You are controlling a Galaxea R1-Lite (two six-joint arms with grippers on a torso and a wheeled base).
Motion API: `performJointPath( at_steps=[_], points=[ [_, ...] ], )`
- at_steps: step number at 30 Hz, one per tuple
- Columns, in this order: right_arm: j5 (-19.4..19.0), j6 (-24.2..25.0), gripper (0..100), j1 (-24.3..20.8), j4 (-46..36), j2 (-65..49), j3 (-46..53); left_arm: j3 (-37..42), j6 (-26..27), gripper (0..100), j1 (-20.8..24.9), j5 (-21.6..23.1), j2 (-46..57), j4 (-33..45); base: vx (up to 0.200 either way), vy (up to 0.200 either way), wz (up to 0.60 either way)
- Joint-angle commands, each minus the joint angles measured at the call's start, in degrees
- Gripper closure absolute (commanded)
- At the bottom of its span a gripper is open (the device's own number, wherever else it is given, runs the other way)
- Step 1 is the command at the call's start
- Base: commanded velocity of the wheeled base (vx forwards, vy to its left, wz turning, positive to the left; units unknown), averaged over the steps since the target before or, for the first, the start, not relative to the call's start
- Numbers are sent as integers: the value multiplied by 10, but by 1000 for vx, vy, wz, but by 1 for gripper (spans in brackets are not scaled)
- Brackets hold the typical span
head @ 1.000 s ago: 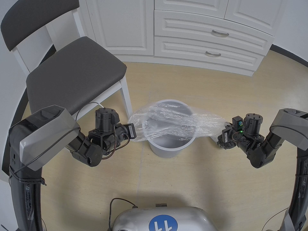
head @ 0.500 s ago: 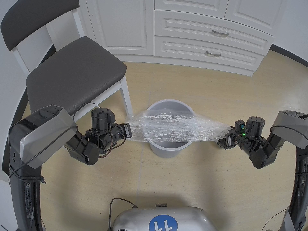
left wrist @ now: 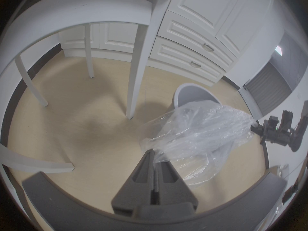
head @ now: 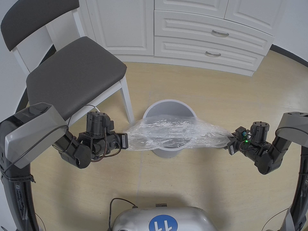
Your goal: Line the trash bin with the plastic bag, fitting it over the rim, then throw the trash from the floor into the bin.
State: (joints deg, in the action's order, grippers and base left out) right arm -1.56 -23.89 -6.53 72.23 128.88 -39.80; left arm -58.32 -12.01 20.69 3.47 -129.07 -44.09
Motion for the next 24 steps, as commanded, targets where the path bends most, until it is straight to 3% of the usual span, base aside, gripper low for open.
performJointPath(
  at_steps=[1, 12, 18, 24],
  points=[
    [-20, -18, 100, 1, 0, -31, 36, 23, 19, 100, 1, 3, 32, 19, 0, 0, 0],
    [-98, -96, 100, 35, -1, -50, 83, 33, 50, 100, 0, 4, 35, 45, 0, 0, 0],
    [-107, -98, 100, 45, -2, -65, 92, 44, 53, 100, 0, 25, 58, 81, 0, 0, 0],
    [-100, -104, 100, 21, -2, -30, 88, 46, 73, 100, 1, 37, 39, 74, 0, 0, 0]
  ],
)
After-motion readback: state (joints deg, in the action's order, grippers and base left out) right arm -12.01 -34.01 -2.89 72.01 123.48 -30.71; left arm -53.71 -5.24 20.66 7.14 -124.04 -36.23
